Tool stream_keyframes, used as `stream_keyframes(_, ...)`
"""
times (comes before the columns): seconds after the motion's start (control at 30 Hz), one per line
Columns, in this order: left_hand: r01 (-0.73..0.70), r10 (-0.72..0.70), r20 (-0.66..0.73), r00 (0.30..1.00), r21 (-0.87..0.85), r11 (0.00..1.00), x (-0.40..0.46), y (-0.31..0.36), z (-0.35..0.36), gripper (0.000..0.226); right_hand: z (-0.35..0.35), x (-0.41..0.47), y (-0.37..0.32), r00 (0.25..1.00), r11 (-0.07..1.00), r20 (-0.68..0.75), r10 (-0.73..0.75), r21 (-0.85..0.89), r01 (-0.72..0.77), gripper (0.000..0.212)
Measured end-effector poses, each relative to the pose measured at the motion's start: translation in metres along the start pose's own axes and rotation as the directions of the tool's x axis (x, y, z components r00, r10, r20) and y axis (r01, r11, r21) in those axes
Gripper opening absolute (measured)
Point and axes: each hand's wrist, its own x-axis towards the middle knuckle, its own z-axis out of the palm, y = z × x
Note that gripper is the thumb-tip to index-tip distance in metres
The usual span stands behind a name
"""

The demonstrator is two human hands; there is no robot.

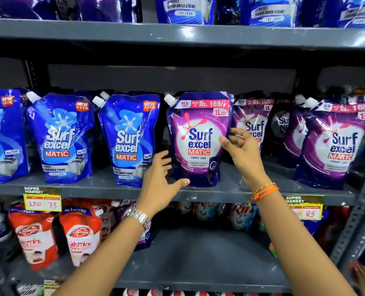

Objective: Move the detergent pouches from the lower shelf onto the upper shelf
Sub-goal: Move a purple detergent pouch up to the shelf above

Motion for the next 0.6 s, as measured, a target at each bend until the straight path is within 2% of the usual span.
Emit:
stream_keyframes(0.13, -0.093, 0.091, -0.065, 0.994, -0.030, 0.995, -0.063, -0.029, 0.002, 0.071, -0.005, -0.053, 0.007, 0.962, 0.992, -0.243, -0.127, -0.014, 0.127, 0.039)
stream_keyframes(0.27, 0.050, -0.050, -0.029, 0.998, 0.013, 0.999, -0.107, -0.102, 0.005, 0.057, 0.012, -0.120, 0.039, 0.816, 0.952, -0.516, -0.263, -0.002, 0.305, 0.019)
stream_keyframes(0.33, 0.136, -0.135, -0.029, 0.990, 0.052, 0.989, -0.114, -0.141, 0.000, 0.055, 0.028, -0.141, 0.066, 0.793, 0.957, -0.561, -0.238, 0.004, 0.290, 0.027)
stream_keyframes(0.43, 0.284, -0.281, -0.040, 0.959, 0.091, 0.955, -0.117, -0.200, -0.010, 0.062, 0.064, -0.155, 0.119, 0.876, 0.990, -0.472, -0.095, 0.044, 0.131, 0.032)
stream_keyframes(0.53, 0.371, -0.372, -0.020, 0.928, 0.146, 0.917, -0.106, -0.243, -0.016, 0.083, 0.107, -0.148, 0.166, 0.962, 0.995, -0.256, 0.093, 0.068, -0.078, 0.034)
stream_keyframes(0.6, 0.421, -0.424, -0.019, 0.905, 0.167, 0.891, -0.094, -0.270, -0.022, 0.097, 0.141, -0.139, 0.199, 0.972, 0.977, -0.109, 0.210, -0.004, -0.211, 0.034)
